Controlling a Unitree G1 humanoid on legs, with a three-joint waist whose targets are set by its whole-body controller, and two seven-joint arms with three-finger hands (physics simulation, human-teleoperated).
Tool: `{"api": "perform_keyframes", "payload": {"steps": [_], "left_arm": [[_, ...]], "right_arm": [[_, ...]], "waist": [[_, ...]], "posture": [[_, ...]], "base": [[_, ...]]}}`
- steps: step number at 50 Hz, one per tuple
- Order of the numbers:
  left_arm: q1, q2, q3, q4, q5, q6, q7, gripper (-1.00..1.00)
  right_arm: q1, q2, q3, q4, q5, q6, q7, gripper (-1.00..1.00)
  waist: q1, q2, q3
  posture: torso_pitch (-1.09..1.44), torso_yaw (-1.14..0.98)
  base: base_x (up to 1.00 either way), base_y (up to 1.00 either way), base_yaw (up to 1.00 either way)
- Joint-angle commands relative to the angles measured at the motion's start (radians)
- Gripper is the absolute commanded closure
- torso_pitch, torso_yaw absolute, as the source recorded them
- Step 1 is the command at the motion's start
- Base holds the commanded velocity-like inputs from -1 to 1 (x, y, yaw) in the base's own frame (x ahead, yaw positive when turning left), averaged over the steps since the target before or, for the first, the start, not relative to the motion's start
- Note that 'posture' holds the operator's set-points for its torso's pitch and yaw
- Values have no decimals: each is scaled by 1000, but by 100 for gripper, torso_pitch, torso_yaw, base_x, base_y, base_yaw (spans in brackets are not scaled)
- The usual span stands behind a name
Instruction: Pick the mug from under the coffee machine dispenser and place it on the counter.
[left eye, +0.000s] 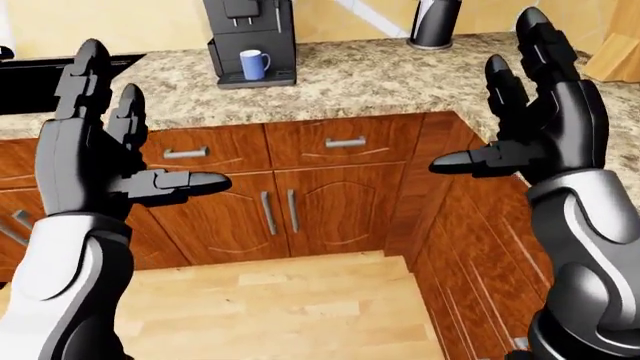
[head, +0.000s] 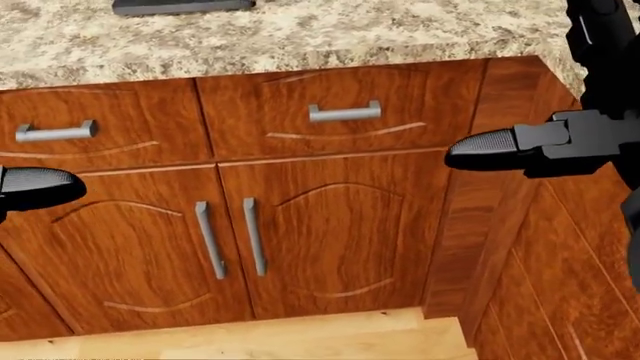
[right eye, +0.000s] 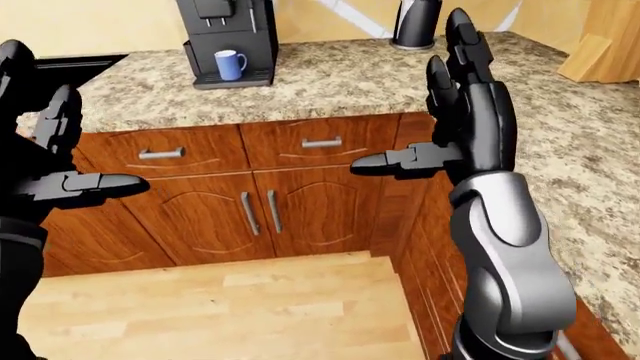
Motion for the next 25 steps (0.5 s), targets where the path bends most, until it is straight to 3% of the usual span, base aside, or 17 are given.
{"api": "perform_keyframes", "payload": {"steps": [1,2,3,4,10,12,14,15,17,19,23,25], "left_arm": [[-18,12,12,-11,4,-17,5,-100],[-18,12,13,-11,4,-16,5,-100],[-18,12,13,-12,4,-15,5,-100],[-18,12,13,-12,4,-15,6,-100],[-14,11,13,-13,5,-17,5,-100],[-13,10,13,-13,5,-18,5,-100],[-14,11,15,-12,5,-18,5,-100],[-13,11,15,-11,5,-18,5,-100],[-12,11,16,-13,5,-18,5,-100],[-12,12,18,-15,3,-17,5,-100],[-10,13,21,-14,2,-17,5,-100],[-11,15,24,-12,2,-19,6,-100]], "right_arm": [[-22,-5,-1,-15,4,-17,4,-100],[-22,-6,-1,-15,4,-17,4,-100],[-21,-5,1,-16,3,-18,4,-100],[-20,-5,2,-16,2,-20,5,-100],[-18,-5,2,-16,-1,-21,8,-100],[-17,-5,2,-18,-2,-20,9,-100],[-10,0,6,-20,-6,-26,9,-100],[-9,0,6,-21,-7,-27,10,-100],[-10,1,7,-23,-9,-22,11,-100],[-15,-1,4,-28,-6,-12,10,-100],[-11,1,7,-33,-9,-12,11,-100],[-15,1,5,-32,-10,-10,14,-100]], "waist": [[2,27,-25],[-1,33,-34],[9,13,-16],[5,14,-9],[13,-48,-6],[18,-76,-7],[20,-130,-19],[11,-102,-11],[17,-114,-14],[14,-105,-21],[10,-69,-5],[3,-37,-8]], "posture": [[0,0],[0,0],[0,0],[0,0],[0,0],[0,0],[0,0],[0,0],[0,0],[0,0],[0,0],[0,0]], "base": [[13,14,0],[12,16,0],[14,15,0],[16,14,0],[17,14,0],[18,13,0],[19,14,0],[19,13,0],[19,14,0],[19,16,0],[21,18,0],[22,20,0]]}}
